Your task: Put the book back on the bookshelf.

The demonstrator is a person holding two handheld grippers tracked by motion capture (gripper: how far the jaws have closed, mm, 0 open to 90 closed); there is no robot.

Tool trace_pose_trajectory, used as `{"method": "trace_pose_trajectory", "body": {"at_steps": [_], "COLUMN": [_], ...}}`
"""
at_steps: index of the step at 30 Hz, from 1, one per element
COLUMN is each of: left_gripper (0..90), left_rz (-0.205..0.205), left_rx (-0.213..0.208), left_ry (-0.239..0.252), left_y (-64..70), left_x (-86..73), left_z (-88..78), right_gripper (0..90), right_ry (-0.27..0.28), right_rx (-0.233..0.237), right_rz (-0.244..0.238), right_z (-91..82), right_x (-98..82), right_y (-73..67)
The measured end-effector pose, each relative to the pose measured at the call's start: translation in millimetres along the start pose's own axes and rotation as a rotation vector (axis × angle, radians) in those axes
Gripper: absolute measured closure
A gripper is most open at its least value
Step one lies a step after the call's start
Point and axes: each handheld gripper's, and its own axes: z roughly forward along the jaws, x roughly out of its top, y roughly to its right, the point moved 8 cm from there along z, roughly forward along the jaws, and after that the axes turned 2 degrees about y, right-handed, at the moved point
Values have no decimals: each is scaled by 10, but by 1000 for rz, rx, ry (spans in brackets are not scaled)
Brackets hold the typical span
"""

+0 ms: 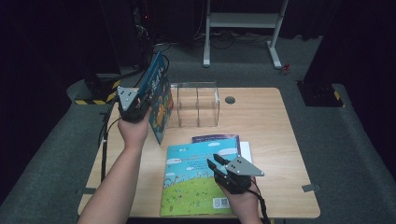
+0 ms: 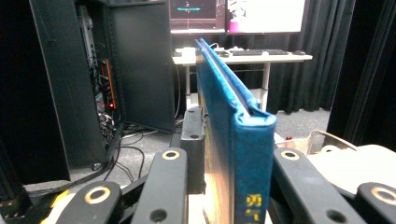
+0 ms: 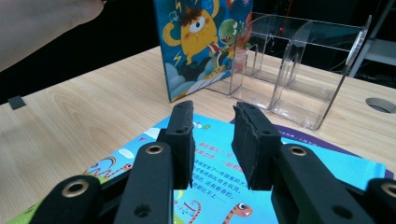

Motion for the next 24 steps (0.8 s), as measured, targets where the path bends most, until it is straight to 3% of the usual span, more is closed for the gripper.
{"method": "trace_pose_trajectory", "body": {"at_steps": [11, 24], "left_gripper": [599, 526], "left_rz": [-14, -40], "left_rx": [-28, -53], "left_ry": [-44, -80], "left_y": [9, -5], "left_x": [-94, -141], "left_z": [17, 9], "right_gripper": [677, 675], "right_ry": [-3, -6], "right_rx": [4, 6], "right_rz": [1, -6], "right_z": [8, 21], "right_x": [-4, -10], "right_y": [-6, -17]}}
